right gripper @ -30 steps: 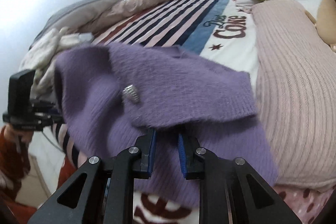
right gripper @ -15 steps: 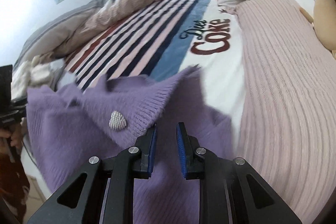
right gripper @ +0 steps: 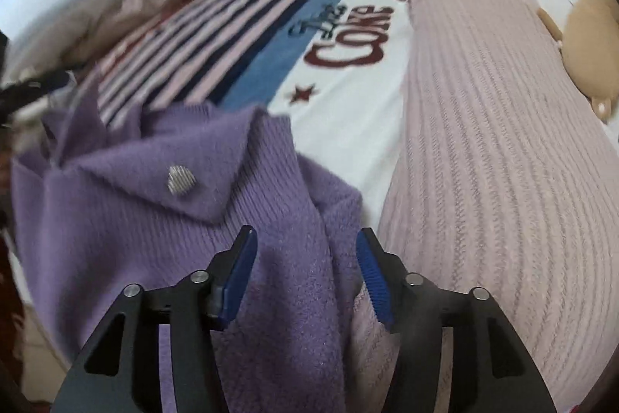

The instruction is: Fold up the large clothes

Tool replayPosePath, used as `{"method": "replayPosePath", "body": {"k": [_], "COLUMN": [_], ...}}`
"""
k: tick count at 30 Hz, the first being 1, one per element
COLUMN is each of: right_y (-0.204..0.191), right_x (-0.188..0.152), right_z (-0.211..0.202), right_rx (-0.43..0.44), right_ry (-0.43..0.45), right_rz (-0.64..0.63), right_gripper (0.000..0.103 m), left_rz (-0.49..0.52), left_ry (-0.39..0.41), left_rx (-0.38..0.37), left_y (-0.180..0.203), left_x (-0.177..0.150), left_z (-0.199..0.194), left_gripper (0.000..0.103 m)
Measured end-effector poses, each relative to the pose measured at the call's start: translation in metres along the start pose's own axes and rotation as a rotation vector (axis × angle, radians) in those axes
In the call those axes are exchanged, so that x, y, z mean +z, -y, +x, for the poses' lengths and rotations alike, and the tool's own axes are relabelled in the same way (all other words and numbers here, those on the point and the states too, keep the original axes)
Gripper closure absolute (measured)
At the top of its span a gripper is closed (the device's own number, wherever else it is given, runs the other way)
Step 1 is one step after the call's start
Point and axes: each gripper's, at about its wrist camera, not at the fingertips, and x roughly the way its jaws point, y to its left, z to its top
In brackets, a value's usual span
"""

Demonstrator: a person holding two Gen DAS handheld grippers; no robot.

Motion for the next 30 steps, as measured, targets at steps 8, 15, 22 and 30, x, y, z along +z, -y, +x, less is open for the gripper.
{"method": "replayPosePath", "body": {"k": [8,15,22,30], "right_y": [-0.019,-0.012,0.009,-0.007], "right_x": [0.0,-0.003,-0.006,-0.028], "right_z": [0.014,-0.033,-0.038,-0.069], "right_rx": [0.074,-0.182,-0.397,-0.259], "right_ry": [-0.018,0.183,0.156,0.215], "right_rz": [-0.067,-0.025,0.004,0.011], "right_gripper": [0.098,0.1,0.099,0.063], "left_rz": [0.035,0.056,0.056,-0.122], "left_ry": [-0.033,-0.023,-0.134,-0.132], "left_rx": [0.002,-0.011,0.004,-0.104], "left_y": [-0.008,-0.008,-0.01,-0.029], "left_x": [-0.05,-0.074,-0.103,-0.11], "left_z": [-0.054,-0.085,-0.055,-0.011], "left_gripper": [0.022,0.021,0.018,0.038]}}
